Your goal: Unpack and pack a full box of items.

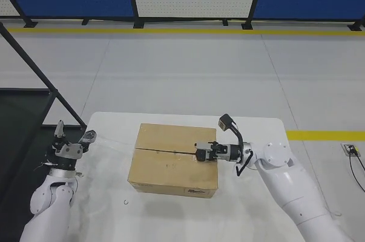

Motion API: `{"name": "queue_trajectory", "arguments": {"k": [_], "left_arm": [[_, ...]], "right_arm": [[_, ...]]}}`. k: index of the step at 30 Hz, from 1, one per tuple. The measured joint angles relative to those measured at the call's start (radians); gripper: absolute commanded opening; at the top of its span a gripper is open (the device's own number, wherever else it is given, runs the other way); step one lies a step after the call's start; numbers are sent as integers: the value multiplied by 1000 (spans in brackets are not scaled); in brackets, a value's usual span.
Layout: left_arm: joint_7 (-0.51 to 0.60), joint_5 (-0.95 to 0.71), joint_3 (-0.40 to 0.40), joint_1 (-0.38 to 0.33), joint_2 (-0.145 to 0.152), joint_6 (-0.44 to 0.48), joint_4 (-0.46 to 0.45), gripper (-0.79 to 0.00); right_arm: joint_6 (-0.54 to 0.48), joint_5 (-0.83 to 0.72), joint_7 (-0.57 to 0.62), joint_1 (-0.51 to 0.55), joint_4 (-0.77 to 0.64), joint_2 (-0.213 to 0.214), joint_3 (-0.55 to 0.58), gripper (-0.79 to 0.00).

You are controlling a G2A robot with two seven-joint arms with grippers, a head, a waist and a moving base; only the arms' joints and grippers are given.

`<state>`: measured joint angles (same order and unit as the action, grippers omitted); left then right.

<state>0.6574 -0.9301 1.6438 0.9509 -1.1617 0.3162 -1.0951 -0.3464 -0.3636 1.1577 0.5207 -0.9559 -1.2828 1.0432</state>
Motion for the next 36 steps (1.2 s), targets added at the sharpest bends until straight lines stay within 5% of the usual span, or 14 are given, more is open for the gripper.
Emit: {"name": "queue_trajectory", "arguments": {"k": [18, 36], "left_arm": [[-92, 58, 38, 95, 0, 51, -326, 0], [-181, 173, -51, 75, -17, 82, -466, 0]], "right_arm": [[15, 15, -23, 33, -27, 26, 59, 0], [15, 14, -17, 24, -11, 27, 47, 0]]}}
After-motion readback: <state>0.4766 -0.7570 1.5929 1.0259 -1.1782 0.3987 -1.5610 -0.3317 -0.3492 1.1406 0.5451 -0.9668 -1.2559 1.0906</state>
